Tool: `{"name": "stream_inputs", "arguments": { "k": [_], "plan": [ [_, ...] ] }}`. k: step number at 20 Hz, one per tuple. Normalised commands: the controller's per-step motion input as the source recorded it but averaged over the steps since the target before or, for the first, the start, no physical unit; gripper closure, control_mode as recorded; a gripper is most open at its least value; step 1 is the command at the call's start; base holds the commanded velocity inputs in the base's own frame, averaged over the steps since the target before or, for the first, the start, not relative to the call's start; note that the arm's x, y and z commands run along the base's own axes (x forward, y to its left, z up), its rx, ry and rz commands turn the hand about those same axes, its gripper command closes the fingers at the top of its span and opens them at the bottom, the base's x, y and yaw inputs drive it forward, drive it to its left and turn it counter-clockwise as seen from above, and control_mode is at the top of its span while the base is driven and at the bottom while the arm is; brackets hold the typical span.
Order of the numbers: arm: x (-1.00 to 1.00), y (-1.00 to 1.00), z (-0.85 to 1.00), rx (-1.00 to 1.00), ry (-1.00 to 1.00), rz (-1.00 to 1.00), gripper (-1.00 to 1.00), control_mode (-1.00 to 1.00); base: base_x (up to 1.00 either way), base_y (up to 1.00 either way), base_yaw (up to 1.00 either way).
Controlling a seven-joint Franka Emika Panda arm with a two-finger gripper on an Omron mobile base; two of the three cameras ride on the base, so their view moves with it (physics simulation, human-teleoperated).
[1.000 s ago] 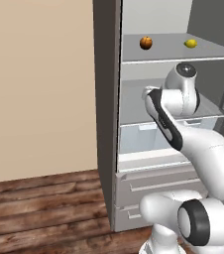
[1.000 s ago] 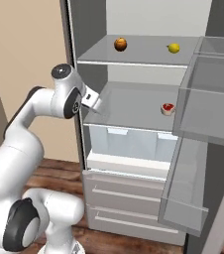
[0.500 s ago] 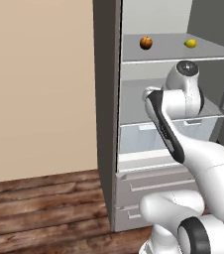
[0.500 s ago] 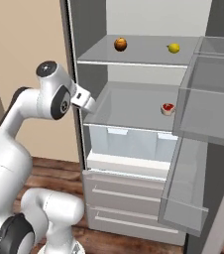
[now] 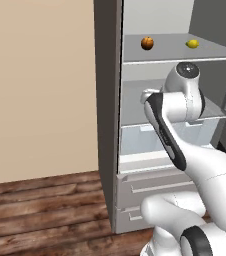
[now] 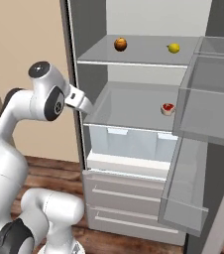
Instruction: Open the fridge, remove the orange, lemon, and steak, and place them on any counter.
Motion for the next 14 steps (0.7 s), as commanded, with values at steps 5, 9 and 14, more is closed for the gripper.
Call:
{"name": "stream_inputs", "arguments": {
  "k": [5,9,14],
  "plan": [
    [-0.05,0.16,0.00,0.00,0.03,0.08,-1.00,-1.00,0.00,0.00,0.00],
    [-0.12,0.17,0.00,0.00,0.03,0.12,-1.00,-1.00,0.00,0.00,0.00],
    [-0.15,0.19,0.08,0.00,0.01,0.07,-1.00,-1.00,0.00,0.00,0.00]
  ]
}}
